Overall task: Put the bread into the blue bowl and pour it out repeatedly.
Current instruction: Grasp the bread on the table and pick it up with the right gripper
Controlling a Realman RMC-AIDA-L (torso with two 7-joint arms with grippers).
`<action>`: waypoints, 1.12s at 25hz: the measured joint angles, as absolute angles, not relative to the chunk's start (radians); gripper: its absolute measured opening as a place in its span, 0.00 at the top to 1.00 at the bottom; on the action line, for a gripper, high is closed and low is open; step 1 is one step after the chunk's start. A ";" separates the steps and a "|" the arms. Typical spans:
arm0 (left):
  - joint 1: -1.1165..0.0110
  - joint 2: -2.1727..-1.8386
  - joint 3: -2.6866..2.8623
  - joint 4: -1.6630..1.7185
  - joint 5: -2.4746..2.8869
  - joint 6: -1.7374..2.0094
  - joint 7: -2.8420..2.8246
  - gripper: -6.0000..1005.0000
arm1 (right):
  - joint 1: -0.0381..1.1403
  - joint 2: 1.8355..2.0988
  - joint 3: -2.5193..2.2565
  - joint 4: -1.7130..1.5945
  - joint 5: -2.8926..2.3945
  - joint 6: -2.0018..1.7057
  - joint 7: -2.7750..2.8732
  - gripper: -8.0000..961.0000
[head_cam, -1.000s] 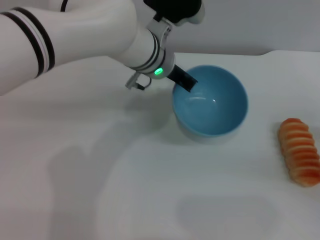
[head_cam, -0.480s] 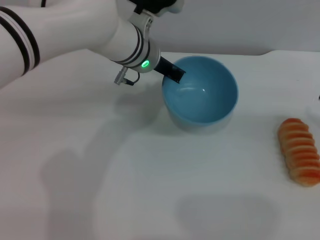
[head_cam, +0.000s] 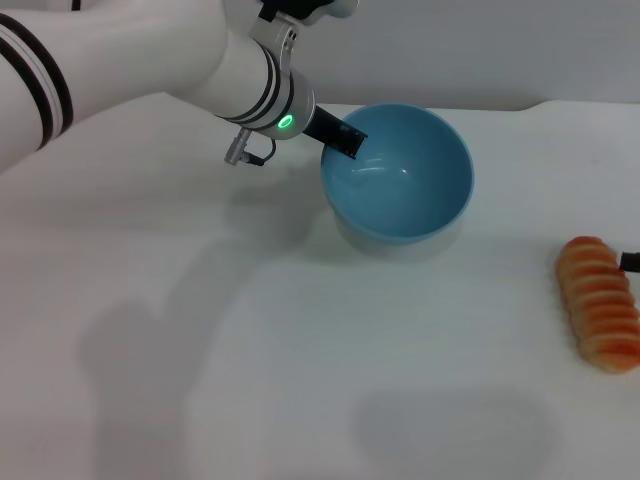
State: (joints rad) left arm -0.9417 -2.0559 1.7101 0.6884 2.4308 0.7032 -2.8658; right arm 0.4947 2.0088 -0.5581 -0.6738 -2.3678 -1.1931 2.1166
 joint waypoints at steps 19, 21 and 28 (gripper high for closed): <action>-0.936 -2.061 1.710 0.686 2.431 0.682 -2.865 1.00 | 0.565 2.039 -0.564 -0.568 -2.499 -1.096 2.168 0.53; -0.934 -2.062 1.709 0.686 2.431 0.681 -2.865 1.00 | 0.570 2.044 -0.565 -0.576 -2.499 -1.095 2.168 0.53; -0.930 -2.062 1.710 0.686 2.429 0.679 -2.865 1.00 | 0.587 2.048 -0.602 -0.569 -2.502 -1.092 2.161 0.53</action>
